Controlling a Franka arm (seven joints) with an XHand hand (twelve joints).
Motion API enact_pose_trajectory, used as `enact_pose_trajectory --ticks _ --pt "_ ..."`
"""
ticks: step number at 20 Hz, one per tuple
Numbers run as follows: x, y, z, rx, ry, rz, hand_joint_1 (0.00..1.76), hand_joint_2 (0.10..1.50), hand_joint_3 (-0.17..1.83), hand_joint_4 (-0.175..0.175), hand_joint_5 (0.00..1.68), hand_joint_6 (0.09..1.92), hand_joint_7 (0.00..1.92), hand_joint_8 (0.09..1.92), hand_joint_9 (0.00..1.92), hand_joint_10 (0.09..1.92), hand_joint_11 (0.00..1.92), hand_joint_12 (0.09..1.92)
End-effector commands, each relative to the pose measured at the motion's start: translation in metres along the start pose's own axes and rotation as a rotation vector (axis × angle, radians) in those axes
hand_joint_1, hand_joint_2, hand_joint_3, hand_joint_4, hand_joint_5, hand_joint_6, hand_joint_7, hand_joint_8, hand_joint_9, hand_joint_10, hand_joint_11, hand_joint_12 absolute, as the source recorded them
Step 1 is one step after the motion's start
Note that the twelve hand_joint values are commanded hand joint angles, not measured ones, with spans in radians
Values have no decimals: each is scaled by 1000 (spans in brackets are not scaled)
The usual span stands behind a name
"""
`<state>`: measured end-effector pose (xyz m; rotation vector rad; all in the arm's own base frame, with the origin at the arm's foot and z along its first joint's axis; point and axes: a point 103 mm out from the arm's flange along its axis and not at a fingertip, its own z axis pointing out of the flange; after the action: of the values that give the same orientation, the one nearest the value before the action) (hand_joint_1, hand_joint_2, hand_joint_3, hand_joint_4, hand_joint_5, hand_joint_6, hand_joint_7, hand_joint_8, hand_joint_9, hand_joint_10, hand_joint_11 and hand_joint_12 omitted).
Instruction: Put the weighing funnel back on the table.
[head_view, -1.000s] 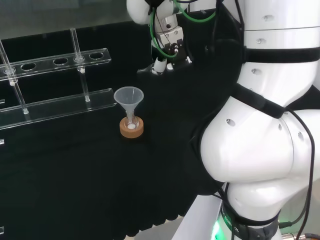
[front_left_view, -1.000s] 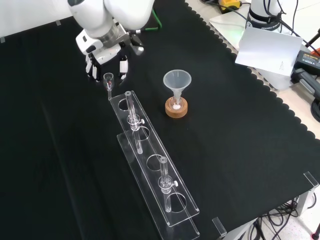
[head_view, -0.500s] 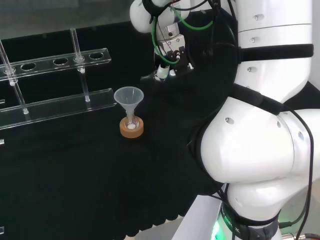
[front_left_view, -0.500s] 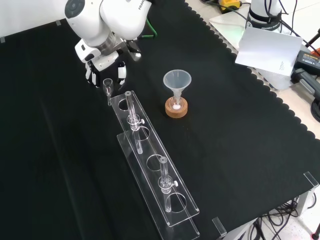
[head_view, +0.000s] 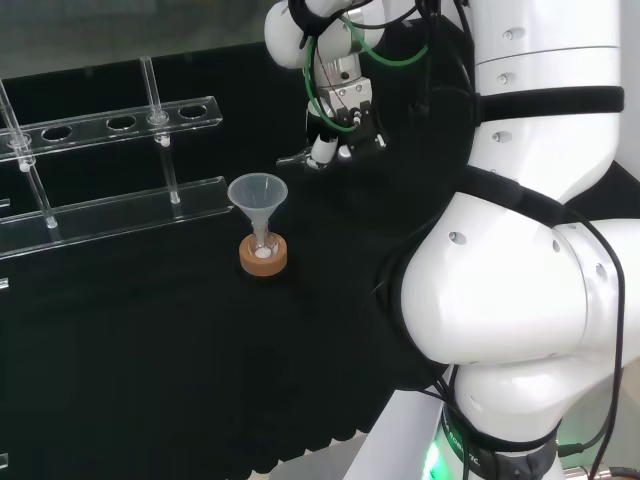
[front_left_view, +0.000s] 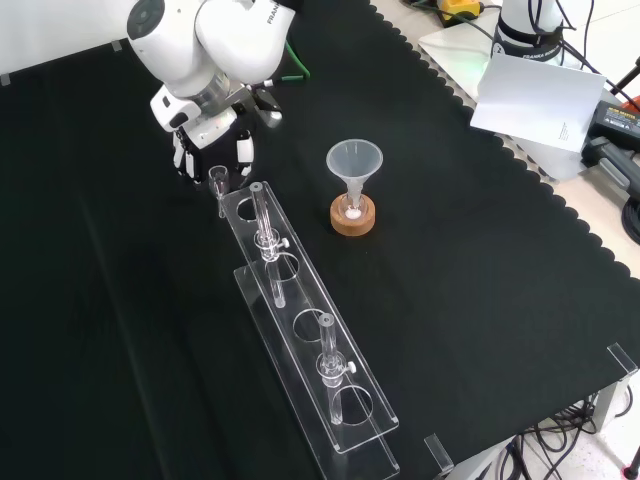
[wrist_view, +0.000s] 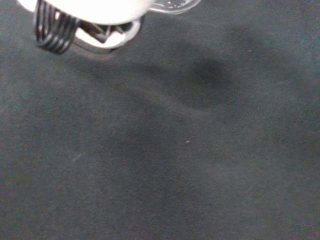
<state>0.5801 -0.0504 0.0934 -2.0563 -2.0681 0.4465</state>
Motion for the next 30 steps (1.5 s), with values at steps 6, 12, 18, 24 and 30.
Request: enact_pose_trajectory --ticks 6,12,18,24,30 --pt "17 9 10 6 9 -46 1139 670 568 175 1368 458 702 618 1157 99 895 965" --pt "26 11 13 10 17 -73 1139 671 568 175 1367 460 701 619 1156 99 894 966" --pt "36 11 13 11 22 -96 1139 671 568 175 1366 462 698 619 1156 98 893 967" --pt "41 11 16 23 6 -105 1138 672 567 175 1365 465 697 620 1155 98 892 968" --pt "42 12 18 27 -1 -112 1138 672 567 175 1363 467 695 621 1155 97 891 968"
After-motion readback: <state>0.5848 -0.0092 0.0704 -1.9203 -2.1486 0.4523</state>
